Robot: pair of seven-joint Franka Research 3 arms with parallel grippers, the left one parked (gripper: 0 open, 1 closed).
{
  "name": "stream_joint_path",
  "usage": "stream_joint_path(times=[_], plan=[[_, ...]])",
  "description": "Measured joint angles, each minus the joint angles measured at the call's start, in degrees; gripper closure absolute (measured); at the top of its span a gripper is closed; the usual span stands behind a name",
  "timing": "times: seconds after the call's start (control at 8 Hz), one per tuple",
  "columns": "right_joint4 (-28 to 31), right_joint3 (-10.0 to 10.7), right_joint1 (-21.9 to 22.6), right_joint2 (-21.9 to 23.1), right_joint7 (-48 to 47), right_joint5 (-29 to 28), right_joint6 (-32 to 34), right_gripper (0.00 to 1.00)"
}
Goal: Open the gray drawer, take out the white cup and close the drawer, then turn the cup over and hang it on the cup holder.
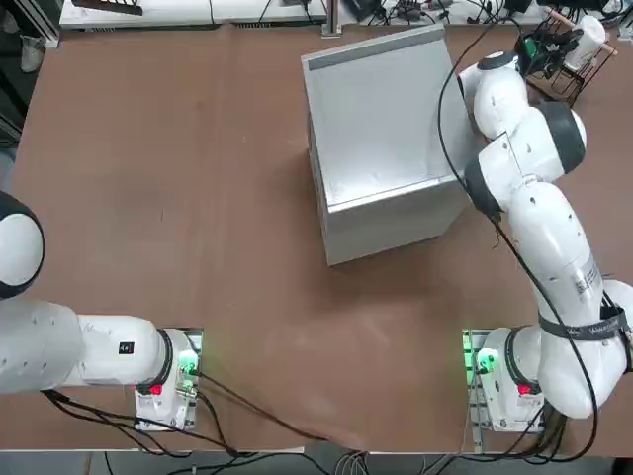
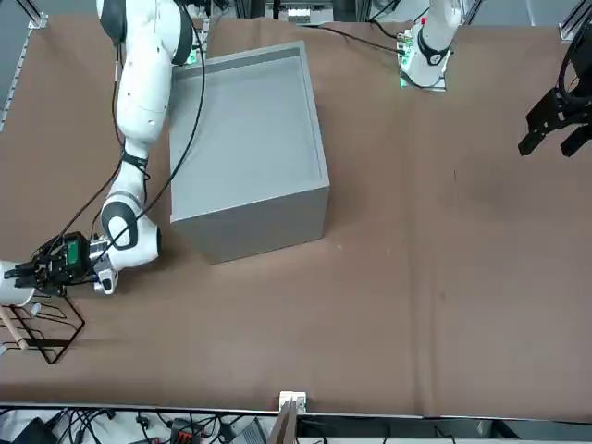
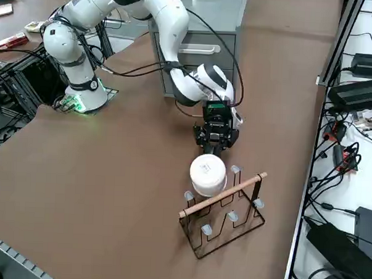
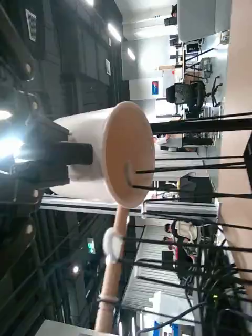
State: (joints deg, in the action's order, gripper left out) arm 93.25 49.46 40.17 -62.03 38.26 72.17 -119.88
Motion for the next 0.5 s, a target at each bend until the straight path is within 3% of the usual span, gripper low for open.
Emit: stream_joint_path(times=[0.5], plan=[[0.1,-0.9,-0.9,0.2,0.0,0.2,0.0,0.81]])
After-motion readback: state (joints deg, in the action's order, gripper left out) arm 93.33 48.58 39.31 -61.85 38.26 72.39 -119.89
